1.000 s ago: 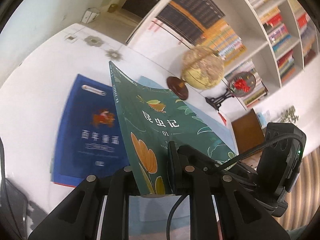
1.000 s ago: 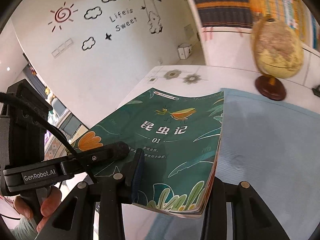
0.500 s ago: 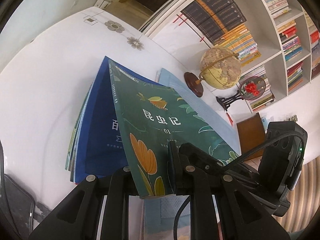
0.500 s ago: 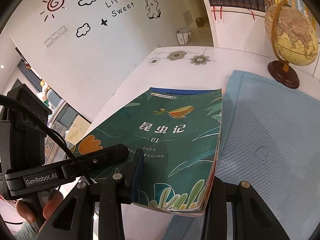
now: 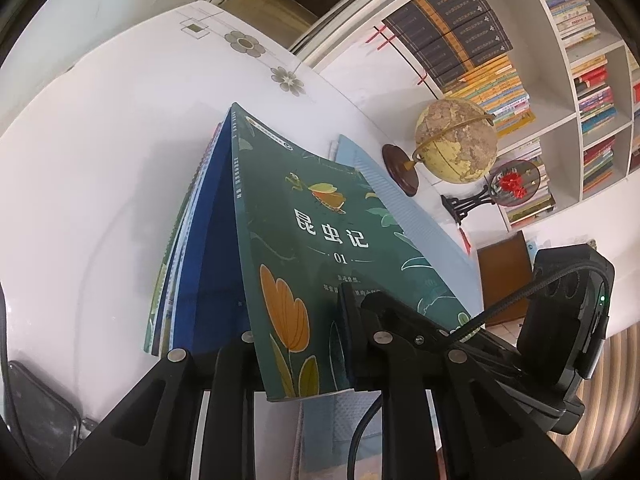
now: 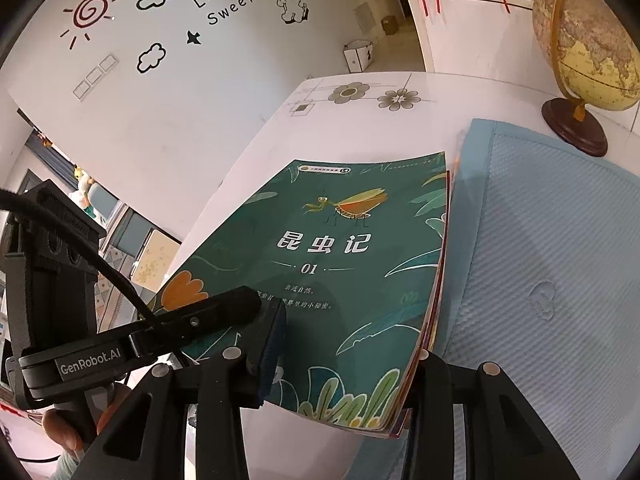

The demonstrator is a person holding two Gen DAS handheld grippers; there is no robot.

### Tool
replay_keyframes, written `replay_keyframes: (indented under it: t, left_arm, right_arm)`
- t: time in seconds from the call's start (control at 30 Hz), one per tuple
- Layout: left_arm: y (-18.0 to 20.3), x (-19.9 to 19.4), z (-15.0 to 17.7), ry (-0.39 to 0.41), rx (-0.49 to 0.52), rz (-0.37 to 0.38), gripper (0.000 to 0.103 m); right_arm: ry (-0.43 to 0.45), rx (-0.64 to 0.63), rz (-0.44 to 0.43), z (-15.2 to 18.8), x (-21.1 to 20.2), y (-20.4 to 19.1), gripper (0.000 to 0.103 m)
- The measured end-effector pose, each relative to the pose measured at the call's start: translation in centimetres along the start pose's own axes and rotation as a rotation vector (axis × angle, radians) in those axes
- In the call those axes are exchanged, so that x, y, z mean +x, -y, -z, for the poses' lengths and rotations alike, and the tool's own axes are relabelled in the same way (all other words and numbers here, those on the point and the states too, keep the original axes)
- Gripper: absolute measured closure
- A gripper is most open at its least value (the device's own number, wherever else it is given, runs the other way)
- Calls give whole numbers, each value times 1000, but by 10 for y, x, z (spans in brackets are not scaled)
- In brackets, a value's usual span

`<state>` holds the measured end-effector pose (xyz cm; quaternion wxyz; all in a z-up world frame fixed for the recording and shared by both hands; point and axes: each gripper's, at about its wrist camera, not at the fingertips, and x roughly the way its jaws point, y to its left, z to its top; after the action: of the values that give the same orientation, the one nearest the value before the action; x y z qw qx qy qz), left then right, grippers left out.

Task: Organize books
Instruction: 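Carry the green book with the left gripper onto the book stack, then lower the green book onto the stack and open the left gripper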

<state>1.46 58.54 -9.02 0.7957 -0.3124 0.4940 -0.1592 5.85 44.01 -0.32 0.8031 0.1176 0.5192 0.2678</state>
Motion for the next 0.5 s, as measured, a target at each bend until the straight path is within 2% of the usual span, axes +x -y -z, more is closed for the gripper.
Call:
replay_keyframes:
  t: [0.5]
  left_arm:
    - [-3, 1, 9, -6, 0, -49, 82]
  right_arm:
    - [-33, 42, 9, 6, 3, 8, 57]
